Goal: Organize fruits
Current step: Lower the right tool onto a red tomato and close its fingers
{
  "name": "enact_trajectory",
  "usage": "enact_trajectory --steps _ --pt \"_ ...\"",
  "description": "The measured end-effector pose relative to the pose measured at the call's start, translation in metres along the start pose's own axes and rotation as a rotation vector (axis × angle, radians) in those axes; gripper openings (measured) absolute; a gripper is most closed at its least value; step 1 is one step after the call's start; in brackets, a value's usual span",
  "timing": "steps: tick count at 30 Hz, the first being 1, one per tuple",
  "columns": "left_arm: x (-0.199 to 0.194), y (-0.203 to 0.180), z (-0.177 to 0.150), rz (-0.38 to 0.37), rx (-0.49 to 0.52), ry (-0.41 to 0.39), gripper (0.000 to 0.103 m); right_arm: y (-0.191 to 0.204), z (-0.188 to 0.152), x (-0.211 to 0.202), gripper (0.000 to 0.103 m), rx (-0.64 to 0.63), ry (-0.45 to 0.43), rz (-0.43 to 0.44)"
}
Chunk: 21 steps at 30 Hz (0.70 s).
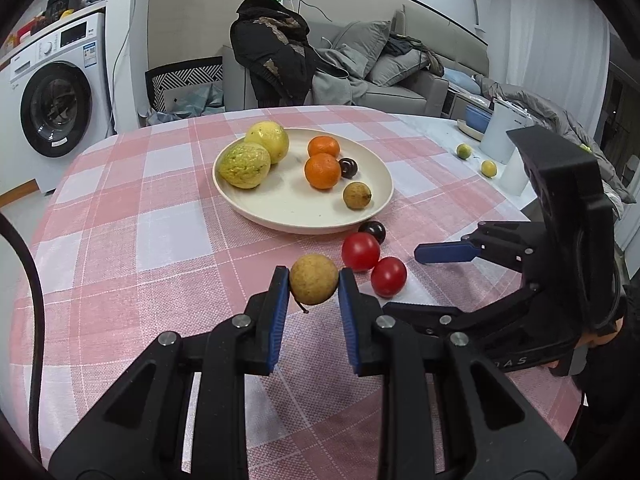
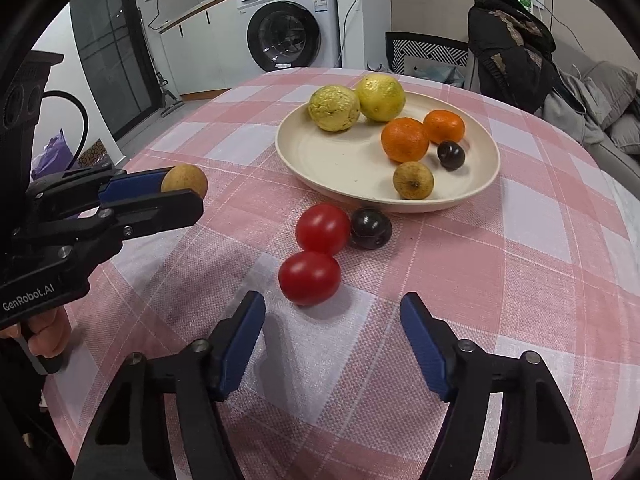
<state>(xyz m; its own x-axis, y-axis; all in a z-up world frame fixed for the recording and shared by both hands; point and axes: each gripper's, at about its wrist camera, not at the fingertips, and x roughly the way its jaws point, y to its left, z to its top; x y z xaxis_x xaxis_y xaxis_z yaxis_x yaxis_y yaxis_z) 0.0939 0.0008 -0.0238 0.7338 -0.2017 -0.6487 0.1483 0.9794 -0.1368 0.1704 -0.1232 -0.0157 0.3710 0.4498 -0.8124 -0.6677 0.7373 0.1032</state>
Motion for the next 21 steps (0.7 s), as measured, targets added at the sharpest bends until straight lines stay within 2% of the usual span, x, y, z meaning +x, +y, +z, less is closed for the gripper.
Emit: enact_trajectory --steps 2,6,10,15,21 --pt "-0.0003 0.0007 -0.0001 0.002 -0.001 0.000 0.022 0.0014 0.0019 0.0003 0.064 -0.005 -0.001 0.011" --pt "0.0005 0.0034 0.0001 0.006 -0.013 -0.002 0.022 0.0059 0.0040 0.0024 0.061 -0.024 -0.003 0.023" --pt "0.0024 0.0053 0.0005 0.012 -0.016 -0.001 0.022 0.0073 0.0059 0.0033 0.053 -0.028 -0.004 0.038" --pt "0.0022 0.0071 0.0003 0.013 -0.022 -0.003 0.022 0.0080 0.0072 0.0049 0.052 -0.029 -0.009 0.036" --pt "0.0024 0.0096 -0.0003 0.017 -0.029 -0.003 0.022 0.0070 0.0078 0.0053 0.038 -0.025 -0.017 0.009"
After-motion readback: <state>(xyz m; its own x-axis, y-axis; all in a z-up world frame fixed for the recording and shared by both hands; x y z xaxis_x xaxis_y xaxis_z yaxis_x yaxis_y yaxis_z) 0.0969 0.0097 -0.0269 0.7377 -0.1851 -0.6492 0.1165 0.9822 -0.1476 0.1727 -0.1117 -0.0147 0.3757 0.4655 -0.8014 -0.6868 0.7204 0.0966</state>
